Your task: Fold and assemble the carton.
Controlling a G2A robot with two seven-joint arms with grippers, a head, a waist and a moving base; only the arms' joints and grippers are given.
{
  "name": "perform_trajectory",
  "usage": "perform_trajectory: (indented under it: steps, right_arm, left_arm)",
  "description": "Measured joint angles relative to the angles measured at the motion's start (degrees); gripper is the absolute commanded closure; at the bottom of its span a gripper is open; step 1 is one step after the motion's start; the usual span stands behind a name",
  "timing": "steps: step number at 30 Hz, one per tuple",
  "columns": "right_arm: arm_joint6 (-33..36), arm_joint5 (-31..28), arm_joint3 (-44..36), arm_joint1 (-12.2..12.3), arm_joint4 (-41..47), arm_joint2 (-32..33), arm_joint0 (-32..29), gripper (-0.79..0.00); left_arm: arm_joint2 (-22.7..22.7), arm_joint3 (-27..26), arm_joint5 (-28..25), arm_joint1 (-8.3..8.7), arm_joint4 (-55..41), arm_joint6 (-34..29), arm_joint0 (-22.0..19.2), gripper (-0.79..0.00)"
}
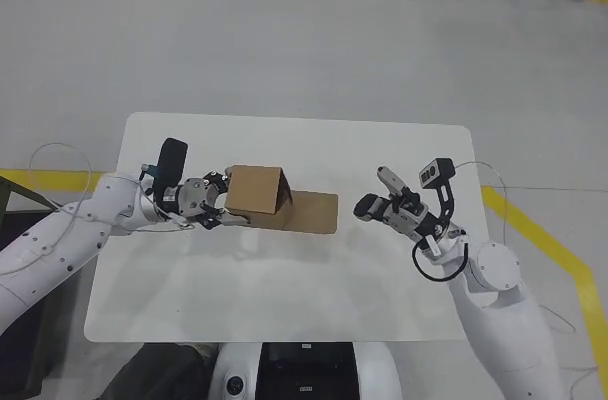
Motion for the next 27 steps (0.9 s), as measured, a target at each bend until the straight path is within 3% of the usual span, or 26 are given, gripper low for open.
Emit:
perform_trajectory:
  steps: [4,15,24,27]
  right_arm:
    - [1.68,0.13,2.14,-0.11,0.15,-1.85,0.06,-0.785]
    - [4.60,-2.85,6.38,-1.19,1.58,-9.19,2.53,-0.785]
    - [6.06,-7.85,6.90,-1.73,4.69,-10.70,3.81,-0.637]
    - [6.35,-9.12,6.43,-1.77,5.01,-10.62,3.87,-0.622]
  left_arm:
    - [-1.14,-0.42,0.00,0.15,-0.89,-0.03,0.35,-0.477]
    - [-3.27,-0.62,0.00,-0.35,-2.03,-0.44,1.46,-0.446]
    - [-2.77,-1.09,0.00,-1.38,-2.44,-4.42,1.66,-0.419]
    - [-2.46,-1.02,0.00,-1.74,-2.33,-6.20,1.51,-0.419]
